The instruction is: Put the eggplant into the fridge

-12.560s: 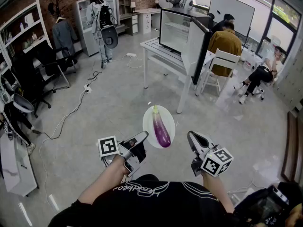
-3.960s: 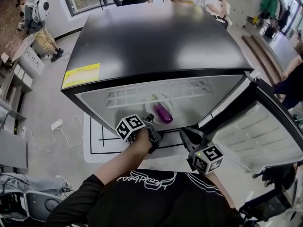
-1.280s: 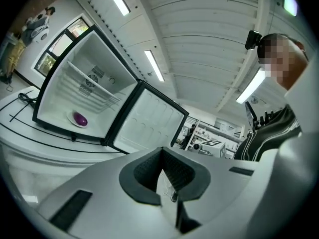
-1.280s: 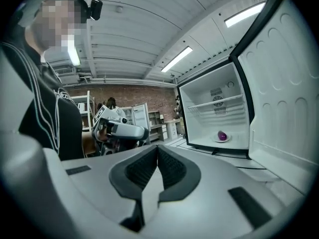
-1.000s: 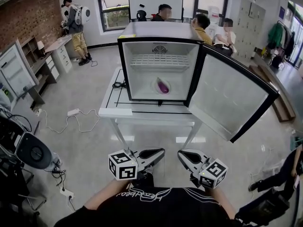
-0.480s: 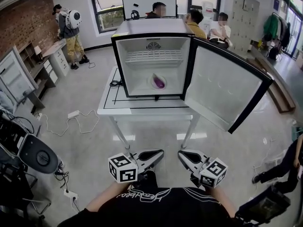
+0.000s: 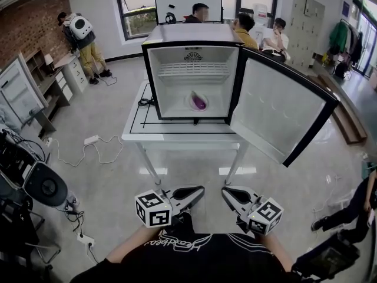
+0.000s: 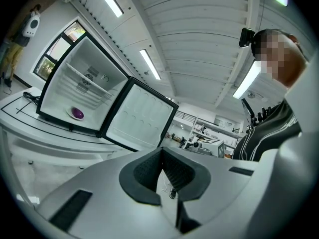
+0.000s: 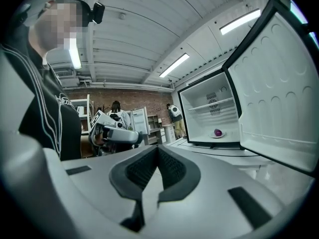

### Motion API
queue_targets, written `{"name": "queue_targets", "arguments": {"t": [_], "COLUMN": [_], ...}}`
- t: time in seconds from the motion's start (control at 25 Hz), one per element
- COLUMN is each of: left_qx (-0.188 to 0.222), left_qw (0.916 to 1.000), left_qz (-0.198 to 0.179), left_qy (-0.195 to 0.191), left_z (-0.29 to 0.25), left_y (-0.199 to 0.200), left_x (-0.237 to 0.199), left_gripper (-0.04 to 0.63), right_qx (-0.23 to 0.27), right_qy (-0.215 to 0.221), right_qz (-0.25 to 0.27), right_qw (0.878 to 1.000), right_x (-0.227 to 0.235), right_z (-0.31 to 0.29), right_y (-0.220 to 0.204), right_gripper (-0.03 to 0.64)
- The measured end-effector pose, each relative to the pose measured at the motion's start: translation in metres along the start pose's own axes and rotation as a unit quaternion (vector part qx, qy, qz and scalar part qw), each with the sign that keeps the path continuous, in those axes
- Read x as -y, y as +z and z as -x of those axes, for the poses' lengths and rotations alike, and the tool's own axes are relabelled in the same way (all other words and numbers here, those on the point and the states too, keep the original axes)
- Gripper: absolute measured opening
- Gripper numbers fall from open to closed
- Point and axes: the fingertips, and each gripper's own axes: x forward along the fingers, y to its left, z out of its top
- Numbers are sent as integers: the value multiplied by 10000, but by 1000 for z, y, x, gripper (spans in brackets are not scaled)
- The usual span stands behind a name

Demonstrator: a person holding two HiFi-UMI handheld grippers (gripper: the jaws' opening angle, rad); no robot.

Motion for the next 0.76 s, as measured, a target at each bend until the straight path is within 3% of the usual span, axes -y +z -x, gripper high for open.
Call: {"name": "queue_targets", "arguments": {"t": [0.36, 0.76], "left_qx": [27, -34], "left_qw": [10000, 9997], "left_qz": [51, -248], "left_qy": [49, 81], "left_z": [4, 4], "left_y": [-5, -2], "left_x": [0, 3], "left_gripper": [8, 8], "right_qx": [-39, 35], "right_qy": [59, 0], "right_qz": [-55, 86], "right_qw": [10000, 10000], "right_x": [-3, -3], "right_z": [-2, -1], "right_y": [-7, 2], "right_gripper": [6, 6]}}
